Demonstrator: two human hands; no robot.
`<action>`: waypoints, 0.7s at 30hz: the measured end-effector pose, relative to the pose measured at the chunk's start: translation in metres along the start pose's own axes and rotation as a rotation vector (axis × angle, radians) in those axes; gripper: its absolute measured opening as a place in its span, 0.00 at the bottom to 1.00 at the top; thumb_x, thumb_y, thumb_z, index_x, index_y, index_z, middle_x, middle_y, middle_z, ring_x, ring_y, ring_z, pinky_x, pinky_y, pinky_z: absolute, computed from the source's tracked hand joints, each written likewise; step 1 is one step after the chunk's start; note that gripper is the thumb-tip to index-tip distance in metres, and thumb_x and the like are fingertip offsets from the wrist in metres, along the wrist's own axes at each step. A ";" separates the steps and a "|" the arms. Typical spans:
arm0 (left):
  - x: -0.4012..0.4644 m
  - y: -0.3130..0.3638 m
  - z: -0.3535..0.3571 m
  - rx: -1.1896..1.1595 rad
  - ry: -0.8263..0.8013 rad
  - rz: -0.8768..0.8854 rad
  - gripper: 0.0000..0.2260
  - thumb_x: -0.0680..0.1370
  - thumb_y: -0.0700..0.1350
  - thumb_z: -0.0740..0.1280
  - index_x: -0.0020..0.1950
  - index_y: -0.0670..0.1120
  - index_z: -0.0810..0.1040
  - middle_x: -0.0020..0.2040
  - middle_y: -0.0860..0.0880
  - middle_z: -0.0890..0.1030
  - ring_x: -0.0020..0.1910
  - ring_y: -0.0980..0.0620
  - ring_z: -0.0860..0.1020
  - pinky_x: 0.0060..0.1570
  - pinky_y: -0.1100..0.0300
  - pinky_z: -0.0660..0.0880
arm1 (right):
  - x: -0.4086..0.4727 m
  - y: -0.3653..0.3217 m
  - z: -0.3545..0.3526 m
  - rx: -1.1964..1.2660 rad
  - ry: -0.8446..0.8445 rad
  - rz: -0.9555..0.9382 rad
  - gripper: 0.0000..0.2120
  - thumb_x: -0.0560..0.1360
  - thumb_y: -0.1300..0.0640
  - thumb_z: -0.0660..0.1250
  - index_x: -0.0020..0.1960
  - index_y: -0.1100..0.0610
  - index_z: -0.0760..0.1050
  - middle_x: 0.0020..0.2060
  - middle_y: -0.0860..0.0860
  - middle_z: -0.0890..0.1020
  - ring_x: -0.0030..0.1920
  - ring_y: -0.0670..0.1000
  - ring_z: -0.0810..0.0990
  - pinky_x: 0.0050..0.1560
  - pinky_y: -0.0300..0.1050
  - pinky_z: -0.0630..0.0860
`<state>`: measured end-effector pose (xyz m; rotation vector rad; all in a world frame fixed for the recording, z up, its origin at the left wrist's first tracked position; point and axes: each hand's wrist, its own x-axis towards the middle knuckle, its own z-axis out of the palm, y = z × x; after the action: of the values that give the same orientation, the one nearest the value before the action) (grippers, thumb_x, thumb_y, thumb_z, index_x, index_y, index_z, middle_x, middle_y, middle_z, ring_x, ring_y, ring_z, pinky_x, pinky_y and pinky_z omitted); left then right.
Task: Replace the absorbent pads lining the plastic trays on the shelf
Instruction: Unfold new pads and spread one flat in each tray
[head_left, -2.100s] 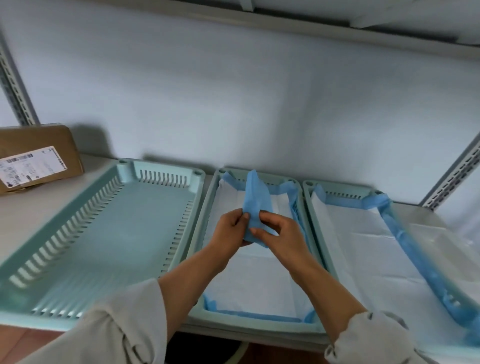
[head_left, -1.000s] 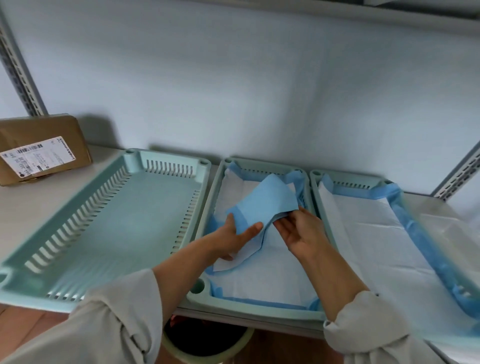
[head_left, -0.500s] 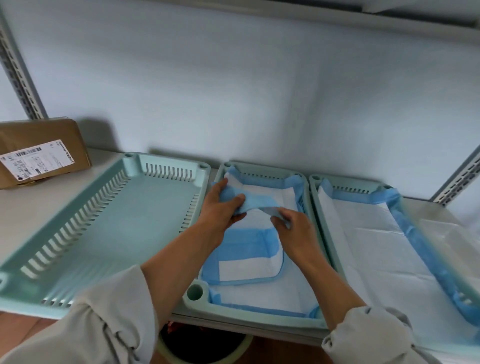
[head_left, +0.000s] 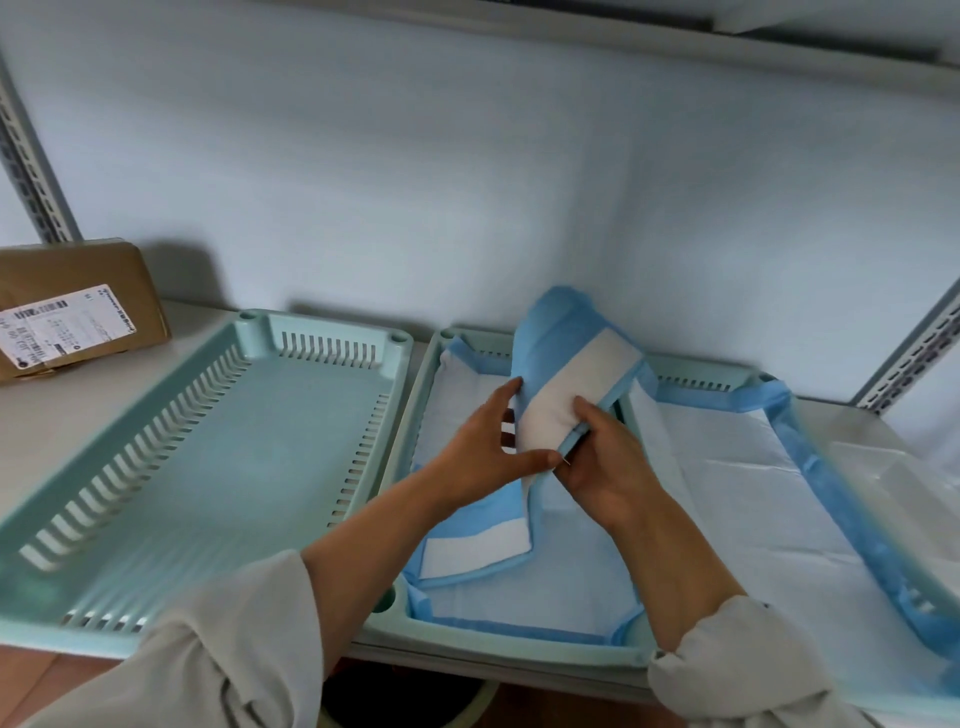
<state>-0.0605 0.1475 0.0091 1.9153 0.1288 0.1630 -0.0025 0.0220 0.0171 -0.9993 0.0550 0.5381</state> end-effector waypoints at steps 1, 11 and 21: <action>0.000 0.002 0.000 -0.005 0.028 0.004 0.38 0.70 0.48 0.75 0.74 0.53 0.58 0.58 0.50 0.75 0.52 0.55 0.77 0.42 0.69 0.76 | 0.000 -0.002 0.002 -0.011 -0.059 0.007 0.16 0.78 0.62 0.60 0.65 0.60 0.71 0.59 0.60 0.80 0.59 0.60 0.78 0.52 0.52 0.78; 0.007 0.005 -0.014 -0.324 0.094 -0.214 0.27 0.73 0.39 0.72 0.70 0.47 0.66 0.60 0.45 0.74 0.56 0.49 0.76 0.51 0.58 0.78 | -0.003 0.012 0.008 -0.403 0.029 -0.083 0.13 0.79 0.67 0.60 0.62 0.61 0.74 0.51 0.56 0.82 0.50 0.55 0.81 0.49 0.48 0.78; 0.006 0.000 -0.012 -0.295 0.091 -0.259 0.20 0.72 0.47 0.74 0.59 0.43 0.72 0.54 0.40 0.80 0.52 0.45 0.81 0.50 0.56 0.80 | 0.000 0.007 0.004 -0.322 0.070 -0.155 0.13 0.78 0.59 0.65 0.61 0.60 0.77 0.53 0.57 0.83 0.53 0.58 0.82 0.55 0.56 0.79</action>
<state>-0.0569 0.1592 0.0132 1.5817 0.3904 0.0884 -0.0070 0.0283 0.0141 -1.3247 -0.0482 0.3754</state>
